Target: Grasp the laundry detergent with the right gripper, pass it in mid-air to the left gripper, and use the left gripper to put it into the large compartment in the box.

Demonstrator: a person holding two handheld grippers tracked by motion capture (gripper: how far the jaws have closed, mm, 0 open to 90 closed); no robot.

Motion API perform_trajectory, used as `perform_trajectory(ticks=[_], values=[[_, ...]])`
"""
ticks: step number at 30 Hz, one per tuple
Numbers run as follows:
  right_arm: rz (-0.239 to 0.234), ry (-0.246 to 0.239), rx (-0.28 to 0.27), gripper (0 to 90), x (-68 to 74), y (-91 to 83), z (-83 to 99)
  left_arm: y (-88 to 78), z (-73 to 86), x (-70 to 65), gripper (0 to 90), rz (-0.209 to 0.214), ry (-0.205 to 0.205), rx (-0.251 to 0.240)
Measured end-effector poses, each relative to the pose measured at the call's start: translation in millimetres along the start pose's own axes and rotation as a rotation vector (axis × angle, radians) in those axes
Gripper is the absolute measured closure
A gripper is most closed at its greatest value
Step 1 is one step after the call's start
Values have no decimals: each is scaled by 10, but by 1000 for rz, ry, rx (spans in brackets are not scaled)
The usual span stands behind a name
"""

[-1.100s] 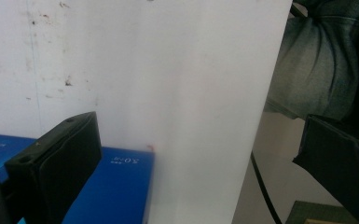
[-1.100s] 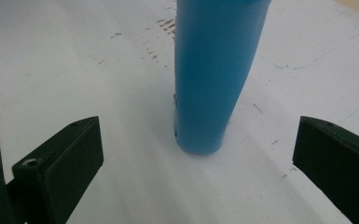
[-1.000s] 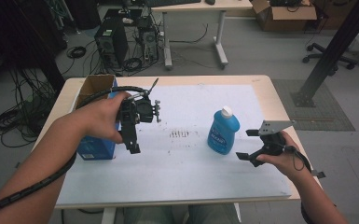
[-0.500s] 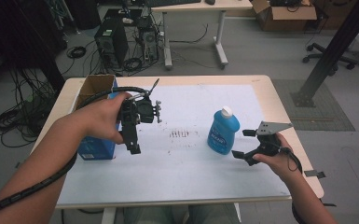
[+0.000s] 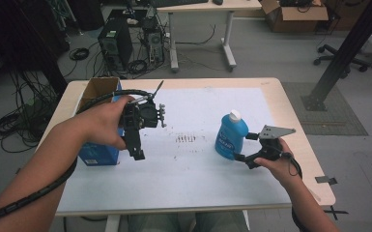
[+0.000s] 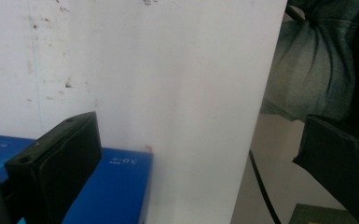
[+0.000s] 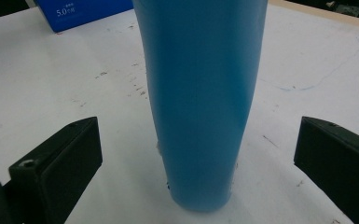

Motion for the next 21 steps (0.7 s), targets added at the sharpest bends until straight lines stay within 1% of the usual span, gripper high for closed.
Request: perform_trajectory(ticks=[2,6,11,17,18,19,21], values=[[1,9,-6,4,-3,16,3,9,9,3,2,-5,1,-1],[-2,13,-17,4,0,45,7,8,22,3,2,-3,-2,2],[6,16,-31,2,-9,72,3,4,31,1,2,-6,-4,-5],[11,24,-40,2,-26,105,7,3,32,-4,2,-4,-3,0],[10,26,-40,3,-26,110,9,7,30,-4,2,-6,-4,-6],[17,25,-39,2,-32,121,13,5,28,-4,2,-4,-4,-6],[17,35,-43,2,-34,141,17,11,26,-2,2,-5,-3,-3]])
Point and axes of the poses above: each handheld gripper's, and its own axes: y roughly forward along the jaws, z roughly out of its underside, x roughly to its left, the point moved 5 cm from there along y, roughly forward along the jaws, and after that the axes turned 9 degrees about -x, right-handed, at the moved point
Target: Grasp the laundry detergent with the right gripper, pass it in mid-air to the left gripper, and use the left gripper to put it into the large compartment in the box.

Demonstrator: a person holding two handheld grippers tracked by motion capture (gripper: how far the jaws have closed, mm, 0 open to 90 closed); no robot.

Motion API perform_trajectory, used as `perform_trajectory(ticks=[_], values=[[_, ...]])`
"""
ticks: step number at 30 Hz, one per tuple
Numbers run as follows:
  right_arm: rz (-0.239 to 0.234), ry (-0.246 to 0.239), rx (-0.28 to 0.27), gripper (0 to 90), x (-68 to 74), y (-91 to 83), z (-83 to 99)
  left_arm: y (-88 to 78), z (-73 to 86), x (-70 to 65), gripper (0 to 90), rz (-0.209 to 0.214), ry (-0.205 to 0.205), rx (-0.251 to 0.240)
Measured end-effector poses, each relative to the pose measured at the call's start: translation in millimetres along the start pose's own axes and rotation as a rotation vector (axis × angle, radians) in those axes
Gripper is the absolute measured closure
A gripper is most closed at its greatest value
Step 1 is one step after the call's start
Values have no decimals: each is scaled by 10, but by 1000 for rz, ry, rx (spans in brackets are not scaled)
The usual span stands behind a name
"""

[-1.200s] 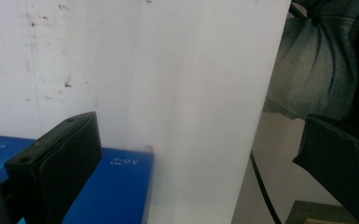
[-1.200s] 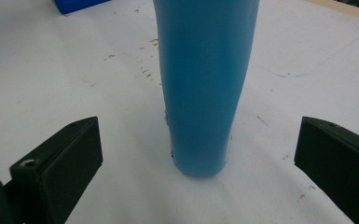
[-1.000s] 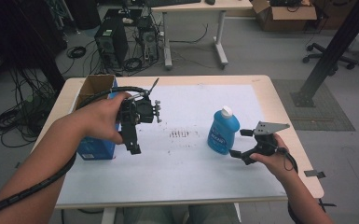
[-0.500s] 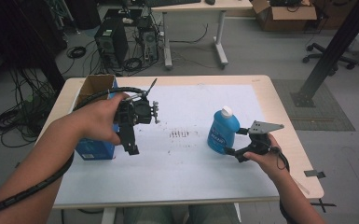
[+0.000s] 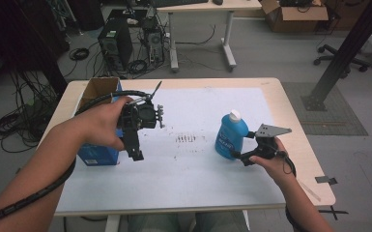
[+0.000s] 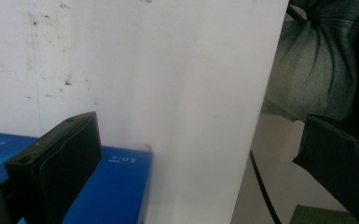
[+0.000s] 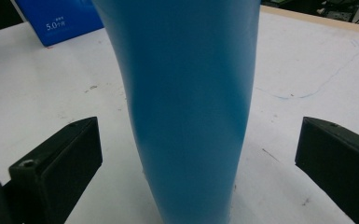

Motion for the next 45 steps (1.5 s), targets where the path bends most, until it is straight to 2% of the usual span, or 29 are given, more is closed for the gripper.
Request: perform_trajectory(ticks=[5,16,29,39,45], values=[[6,-6,-7,2,2,43,4,-8,-7,-6,2,0,3,2],[51,16,-34,2,-36,93,31,-17,2,4,2,-5,1,0],[51,20,-46,18,-3,140,52,-11,-7,2,2,-6,5,-10],[67,14,-58,96,2,155,44,-14,12,9,2,-10,3,-13],[73,2,-56,172,17,170,42,-14,6,12,2,-11,6,-11]])
Point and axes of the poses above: each handheld gripper's, and its own axes: y roughly forward along the jaws, z roughly out of its underside, x roughly to its left, the point moved 5 cm from there along y, roughly forward along the jaws, and after that the axes turned 9 degrees about -x, right-handed, at the moved point
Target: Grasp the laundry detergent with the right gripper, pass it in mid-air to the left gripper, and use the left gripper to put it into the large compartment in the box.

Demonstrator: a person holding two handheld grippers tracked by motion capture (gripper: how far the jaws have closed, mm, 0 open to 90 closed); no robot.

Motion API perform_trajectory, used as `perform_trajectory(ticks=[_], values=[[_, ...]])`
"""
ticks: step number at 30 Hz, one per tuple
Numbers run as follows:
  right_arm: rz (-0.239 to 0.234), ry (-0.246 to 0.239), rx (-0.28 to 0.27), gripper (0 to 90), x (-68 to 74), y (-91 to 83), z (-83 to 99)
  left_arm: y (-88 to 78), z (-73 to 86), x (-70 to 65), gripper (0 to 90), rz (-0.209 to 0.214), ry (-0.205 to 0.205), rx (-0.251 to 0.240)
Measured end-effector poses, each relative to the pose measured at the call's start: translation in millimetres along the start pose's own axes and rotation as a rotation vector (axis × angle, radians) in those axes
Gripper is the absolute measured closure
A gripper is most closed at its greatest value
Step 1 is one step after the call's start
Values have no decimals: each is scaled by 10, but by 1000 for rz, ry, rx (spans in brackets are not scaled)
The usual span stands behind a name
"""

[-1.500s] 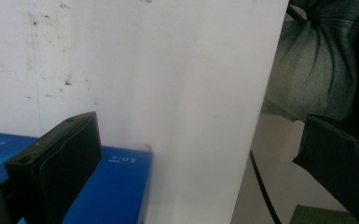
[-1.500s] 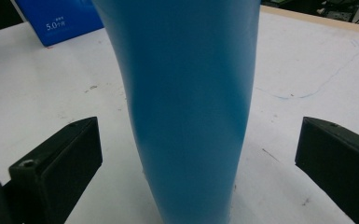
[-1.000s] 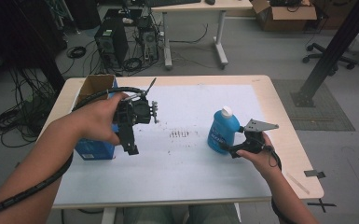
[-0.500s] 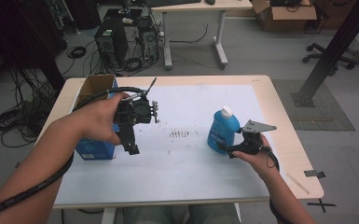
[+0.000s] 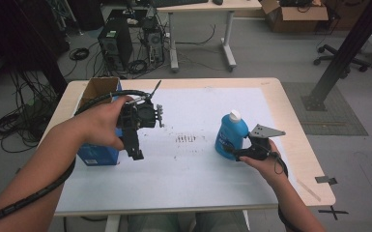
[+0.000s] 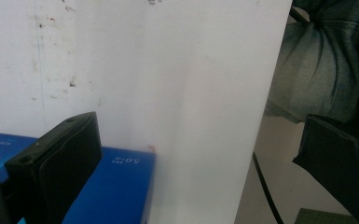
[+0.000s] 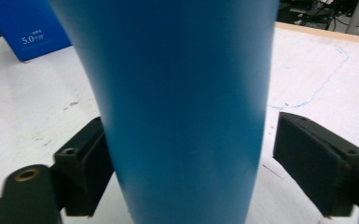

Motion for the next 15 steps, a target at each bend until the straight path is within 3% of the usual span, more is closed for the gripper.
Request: perform_trajectory(ticks=[15], values=[[5,-31,-5,279,8,14,16,8,3,1,2,-1,-5,0]])
Point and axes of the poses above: each handheld gripper's, and its own axes: y roughly forward along the jaws, z roughly out of its underside, x roughly to its left, the point moved 5 cm from there along y, roughly forward along the jaws, and after that the axes turned 9 degrees about -x, right-handed, at the moved point
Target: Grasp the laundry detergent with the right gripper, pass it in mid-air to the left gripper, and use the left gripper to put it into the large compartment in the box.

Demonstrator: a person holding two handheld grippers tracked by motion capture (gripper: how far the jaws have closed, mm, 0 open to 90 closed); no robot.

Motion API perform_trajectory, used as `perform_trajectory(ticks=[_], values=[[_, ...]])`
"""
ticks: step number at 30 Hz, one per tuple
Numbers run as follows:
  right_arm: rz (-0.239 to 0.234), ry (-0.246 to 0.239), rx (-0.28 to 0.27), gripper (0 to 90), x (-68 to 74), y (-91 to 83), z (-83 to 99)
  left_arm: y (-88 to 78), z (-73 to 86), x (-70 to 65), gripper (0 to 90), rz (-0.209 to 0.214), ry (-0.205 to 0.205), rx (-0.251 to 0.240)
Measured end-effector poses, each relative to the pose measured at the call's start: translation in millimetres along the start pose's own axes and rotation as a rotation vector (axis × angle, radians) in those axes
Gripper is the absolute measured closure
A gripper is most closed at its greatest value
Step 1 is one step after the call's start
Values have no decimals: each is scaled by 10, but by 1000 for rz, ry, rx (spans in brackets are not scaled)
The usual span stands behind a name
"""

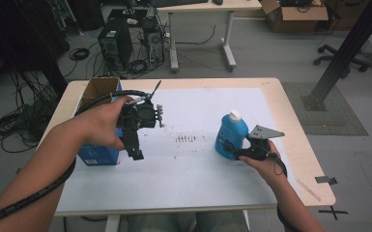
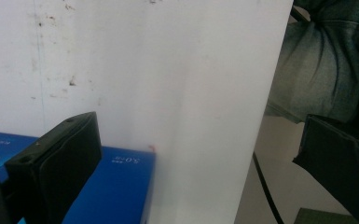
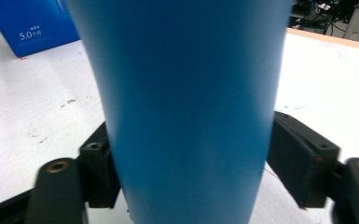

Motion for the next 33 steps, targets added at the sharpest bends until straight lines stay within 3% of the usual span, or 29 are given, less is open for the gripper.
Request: perform_trajectory(ticks=[10,33], values=[[-18,-18,-6,374,23,8,-4,6,-7,3,2,1,-3,1],[-2,-41,7,442,52,8,-34,-8,-50,3,2,-4,6,-1]])
Point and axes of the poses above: each handheld gripper's, and its own axes: y roughly forward along the jaws, z roughly out of its underside, x roughly to its left, the point moved 5 cm from there along y, roughly forward along the jaws, and after that the axes turned 9 degrees about -x, right-handed, at the moved point
